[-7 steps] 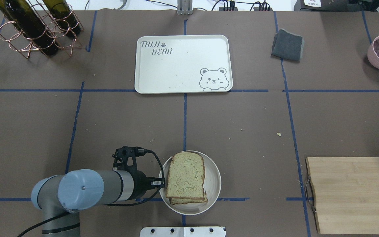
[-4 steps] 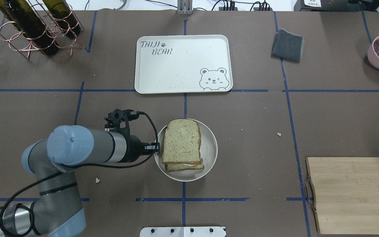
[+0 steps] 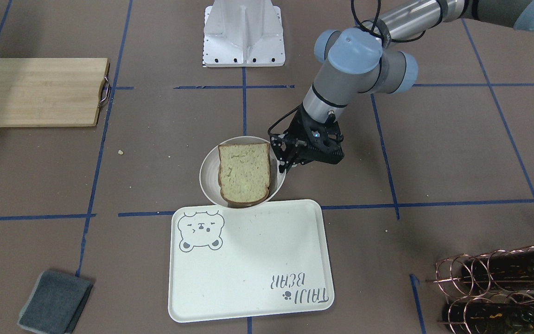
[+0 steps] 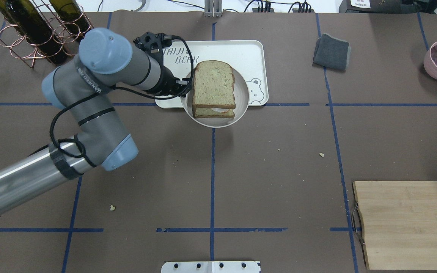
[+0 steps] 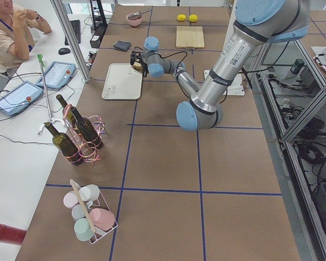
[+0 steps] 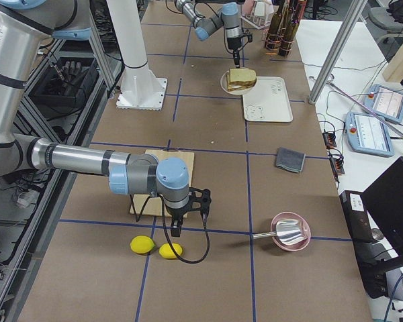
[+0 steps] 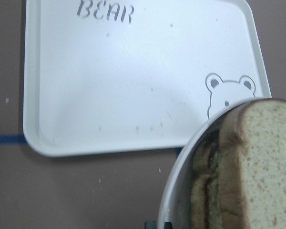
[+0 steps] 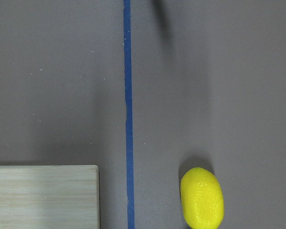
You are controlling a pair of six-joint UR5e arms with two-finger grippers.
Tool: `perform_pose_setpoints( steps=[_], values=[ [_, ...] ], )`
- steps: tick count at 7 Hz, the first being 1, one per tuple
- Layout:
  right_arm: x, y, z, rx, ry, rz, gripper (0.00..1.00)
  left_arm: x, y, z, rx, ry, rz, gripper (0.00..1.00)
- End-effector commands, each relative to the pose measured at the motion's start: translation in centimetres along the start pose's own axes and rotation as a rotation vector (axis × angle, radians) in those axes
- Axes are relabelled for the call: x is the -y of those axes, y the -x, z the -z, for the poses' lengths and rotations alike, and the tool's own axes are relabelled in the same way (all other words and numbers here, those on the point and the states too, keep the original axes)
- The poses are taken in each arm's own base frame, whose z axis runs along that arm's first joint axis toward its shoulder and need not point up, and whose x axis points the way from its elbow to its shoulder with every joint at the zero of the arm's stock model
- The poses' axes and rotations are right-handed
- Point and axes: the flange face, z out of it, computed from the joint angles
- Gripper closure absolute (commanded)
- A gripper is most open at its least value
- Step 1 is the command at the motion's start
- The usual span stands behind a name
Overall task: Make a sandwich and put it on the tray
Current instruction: 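Lift the plate with the left gripper and carry it onto the tray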
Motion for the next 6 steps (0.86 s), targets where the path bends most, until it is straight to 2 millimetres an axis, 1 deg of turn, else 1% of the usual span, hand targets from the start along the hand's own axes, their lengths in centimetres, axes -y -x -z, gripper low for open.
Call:
perform_pose_setpoints(
  steps=[1, 2, 4, 6],
  values=[
    [0.0, 0.0, 0.1, 0.001, -0.001, 0.0, 0.0, 6.3, 0.1, -4.8, 0.022, -0.023, -0.008, 1.0],
    [-0.2, -0.2, 0.0, 0.003, 0.001, -0.004, 0.0, 6.8, 1.0, -7.0, 0.027, -0.022, -0.008, 1.0],
    [-0.2, -0.1, 0.1, 0.006, -0.002, -0.005, 0.0, 6.9, 2.0, -8.5, 0.036, -0.025, -0.008, 1.0],
    [-0.3, -0.1, 0.1, 0.007, -0.001, -0.006, 0.0, 6.8, 2.4, -9.1, 0.053, -0.049, -0.011, 1.0]
  ],
)
